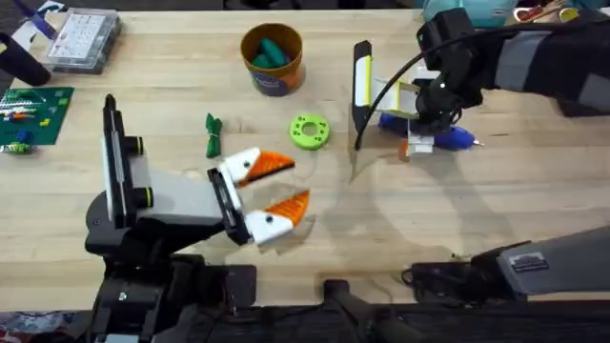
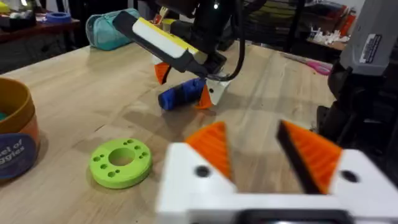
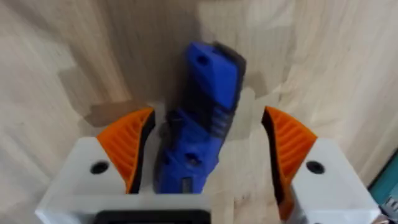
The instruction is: Pick up the gripper from the table and insert it into the empty holder that is missing its gripper. Then pick up a screw, insert it into the mounting hole, and use the screwdriver to tighten it. Finally, clean up the table by picking up the vegetable and placing it into the bucket.
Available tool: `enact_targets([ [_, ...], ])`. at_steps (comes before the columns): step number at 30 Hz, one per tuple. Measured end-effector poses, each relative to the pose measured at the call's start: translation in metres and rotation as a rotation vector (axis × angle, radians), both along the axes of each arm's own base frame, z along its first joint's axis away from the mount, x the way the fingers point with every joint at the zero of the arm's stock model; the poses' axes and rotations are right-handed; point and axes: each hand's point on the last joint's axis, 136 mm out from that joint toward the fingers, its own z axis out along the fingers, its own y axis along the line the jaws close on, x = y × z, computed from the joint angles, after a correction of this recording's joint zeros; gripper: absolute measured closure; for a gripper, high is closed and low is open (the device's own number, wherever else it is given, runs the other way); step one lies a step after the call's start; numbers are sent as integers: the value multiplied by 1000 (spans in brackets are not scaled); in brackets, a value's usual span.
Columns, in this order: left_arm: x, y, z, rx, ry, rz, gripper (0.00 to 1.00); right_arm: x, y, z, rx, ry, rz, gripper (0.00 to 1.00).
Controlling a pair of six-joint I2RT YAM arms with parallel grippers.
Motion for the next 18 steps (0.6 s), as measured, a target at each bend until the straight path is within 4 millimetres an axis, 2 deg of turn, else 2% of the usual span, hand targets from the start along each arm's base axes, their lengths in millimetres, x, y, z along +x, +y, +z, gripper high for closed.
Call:
enact_targets([
  [2, 0, 0, 0, -1, 1, 0, 125, -3, 2, 2, 8, 2, -22, 7],
  [3, 0, 0, 0, -1, 2, 0, 47, -3, 4, 4, 14, -4, -37, 7],
  [4, 0, 0, 0, -1, 2, 0, 23, -3, 6, 6, 24, -14, -58, 6],
  [8, 1, 0, 0, 0, 0, 3, 14, 2, 15, 30, 87, -89, -170, 5],
  [13, 6, 3, 4, -4, -13, 39, 15, 23, 22, 85, 241, -250, -395, 5],
  [18, 12, 6, 24, -38, -90, 78, 14, 34, 25, 141, 450, -380, -669, 4],
])
